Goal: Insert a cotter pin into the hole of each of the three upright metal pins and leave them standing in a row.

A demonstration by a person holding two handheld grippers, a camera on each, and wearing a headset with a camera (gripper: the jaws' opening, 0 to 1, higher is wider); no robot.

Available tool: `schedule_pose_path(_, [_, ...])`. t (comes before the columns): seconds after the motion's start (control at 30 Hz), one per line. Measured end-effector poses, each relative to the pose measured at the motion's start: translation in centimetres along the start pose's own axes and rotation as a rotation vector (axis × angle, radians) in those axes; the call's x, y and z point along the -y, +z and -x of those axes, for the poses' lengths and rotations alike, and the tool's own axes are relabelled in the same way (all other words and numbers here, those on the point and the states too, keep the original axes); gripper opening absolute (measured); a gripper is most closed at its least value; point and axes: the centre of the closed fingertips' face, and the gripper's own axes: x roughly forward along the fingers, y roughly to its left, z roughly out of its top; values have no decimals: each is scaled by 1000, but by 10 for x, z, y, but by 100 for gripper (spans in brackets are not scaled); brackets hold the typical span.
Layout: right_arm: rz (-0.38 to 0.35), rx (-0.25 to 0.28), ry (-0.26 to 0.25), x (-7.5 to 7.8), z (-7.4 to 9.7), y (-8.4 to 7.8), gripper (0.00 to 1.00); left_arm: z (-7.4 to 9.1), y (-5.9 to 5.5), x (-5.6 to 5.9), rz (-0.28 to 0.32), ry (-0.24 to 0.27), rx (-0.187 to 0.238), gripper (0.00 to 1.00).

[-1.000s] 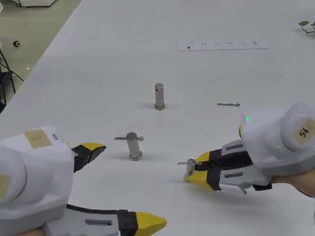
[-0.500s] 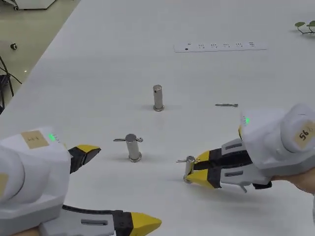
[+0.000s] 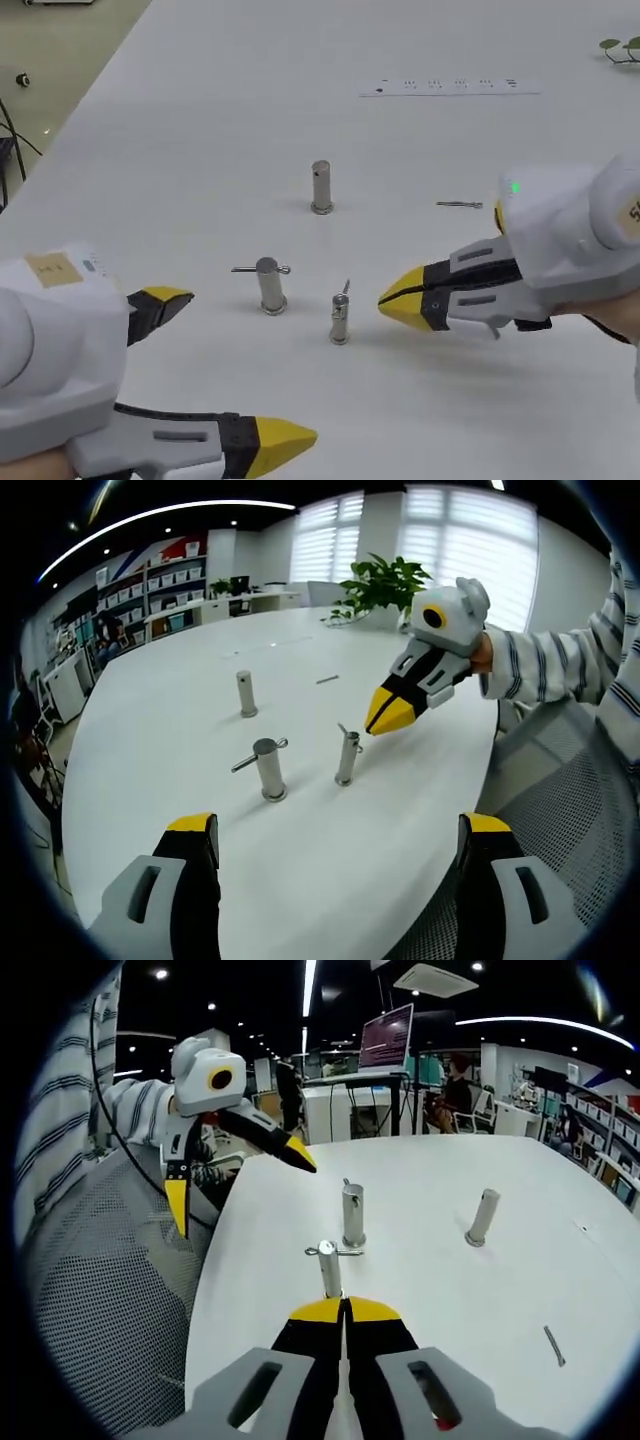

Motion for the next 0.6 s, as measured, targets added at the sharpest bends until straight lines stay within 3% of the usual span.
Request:
schedule_pose_path(0.17, [-2, -8, 14, -7, -3, -1, 0, 1, -4, 0, 1, 0, -16, 97])
schedule_pose_path(0.6, [-17, 8, 24, -13, -5, 2, 0, 4, -4, -1, 5, 5, -7, 97])
